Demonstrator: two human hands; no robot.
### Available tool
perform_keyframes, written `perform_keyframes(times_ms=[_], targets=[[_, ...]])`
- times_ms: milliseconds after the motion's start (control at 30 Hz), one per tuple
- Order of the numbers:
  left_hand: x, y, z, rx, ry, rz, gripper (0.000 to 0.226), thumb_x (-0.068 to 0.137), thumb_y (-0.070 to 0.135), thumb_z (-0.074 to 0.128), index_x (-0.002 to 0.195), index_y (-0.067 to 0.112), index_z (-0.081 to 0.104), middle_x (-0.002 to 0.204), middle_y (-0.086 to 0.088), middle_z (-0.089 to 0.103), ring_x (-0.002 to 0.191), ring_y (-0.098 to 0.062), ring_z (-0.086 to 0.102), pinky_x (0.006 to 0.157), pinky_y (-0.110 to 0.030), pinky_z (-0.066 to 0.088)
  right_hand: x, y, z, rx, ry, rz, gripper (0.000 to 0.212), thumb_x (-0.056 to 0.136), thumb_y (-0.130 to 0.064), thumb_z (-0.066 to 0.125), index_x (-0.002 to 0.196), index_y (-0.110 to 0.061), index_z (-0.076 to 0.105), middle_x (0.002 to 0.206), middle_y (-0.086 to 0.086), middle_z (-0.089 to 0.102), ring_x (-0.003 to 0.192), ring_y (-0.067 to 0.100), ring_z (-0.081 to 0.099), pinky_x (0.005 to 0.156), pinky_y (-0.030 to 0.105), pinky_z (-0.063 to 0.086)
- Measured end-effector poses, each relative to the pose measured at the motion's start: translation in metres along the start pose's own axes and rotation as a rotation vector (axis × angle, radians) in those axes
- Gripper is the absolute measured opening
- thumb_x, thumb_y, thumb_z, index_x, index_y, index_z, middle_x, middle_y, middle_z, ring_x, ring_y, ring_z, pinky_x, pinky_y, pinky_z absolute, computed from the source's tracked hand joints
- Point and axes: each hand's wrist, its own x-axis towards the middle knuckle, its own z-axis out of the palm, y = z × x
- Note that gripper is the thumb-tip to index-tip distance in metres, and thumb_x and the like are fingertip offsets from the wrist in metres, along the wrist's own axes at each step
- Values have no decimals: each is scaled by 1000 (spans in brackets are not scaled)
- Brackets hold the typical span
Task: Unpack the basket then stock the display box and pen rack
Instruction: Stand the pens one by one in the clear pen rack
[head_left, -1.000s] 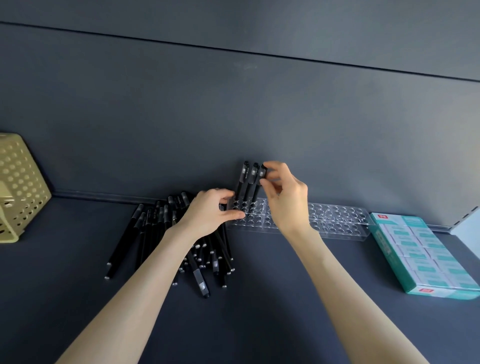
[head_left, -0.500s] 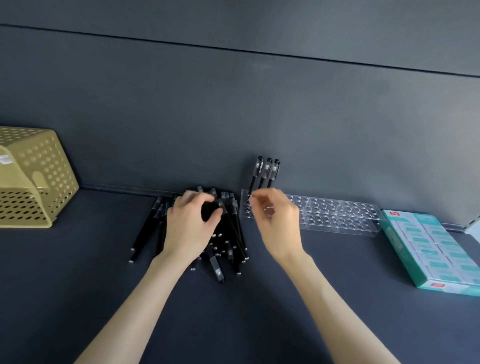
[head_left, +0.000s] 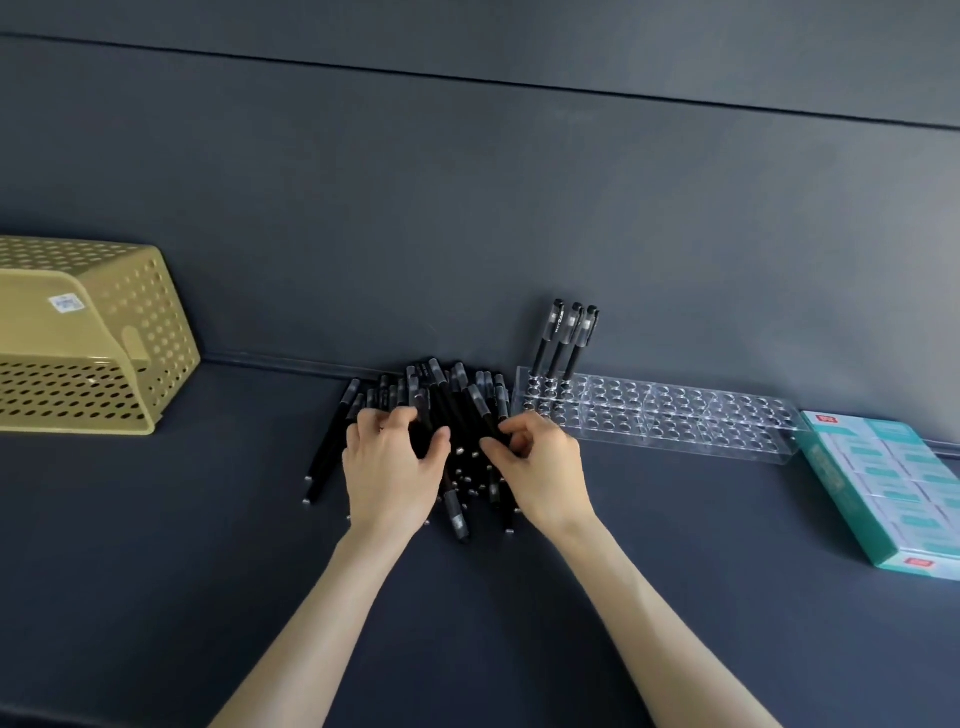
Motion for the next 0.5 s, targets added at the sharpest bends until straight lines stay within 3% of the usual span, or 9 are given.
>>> perform_keyframes(times_ms=[100,200,367,500], targets=[[4,0,1,-67,17,-5,34,91,32,61,116,9,62,110,-11,55,107,-29,48,92,-38,38,2,1,2,52,-3,36,16,82,-28,71,91,-17,63,71,-6,55,65,8,52,64,20,45],[11,1,2,-28,5,-29,36,91,37,58,117,12,60,119,-13,51,114,-31,44,94,-37,32,3,4,2,129,8,78,10,82,-25,70,82,-20,62,67,-10,56,61,2,51,55,7,39],[17,3,5,34,-2,-30,56,89,42,61,128,4,48,126,-18,50,117,-34,46,96,-41,35,3,7,2,240,21,67,15,85,-24,67,73,-26,58,63,-9,59,55,-4,53,53,6,39],[26,-2,1,22,-35,-51,50,91,36,60,126,2,50,120,-18,54,106,-34,56,90,-42,44,4,11,3,264,10,25,14,86,-23,65,74,-25,58,58,-10,55,52,-3,49,53,9,39]])
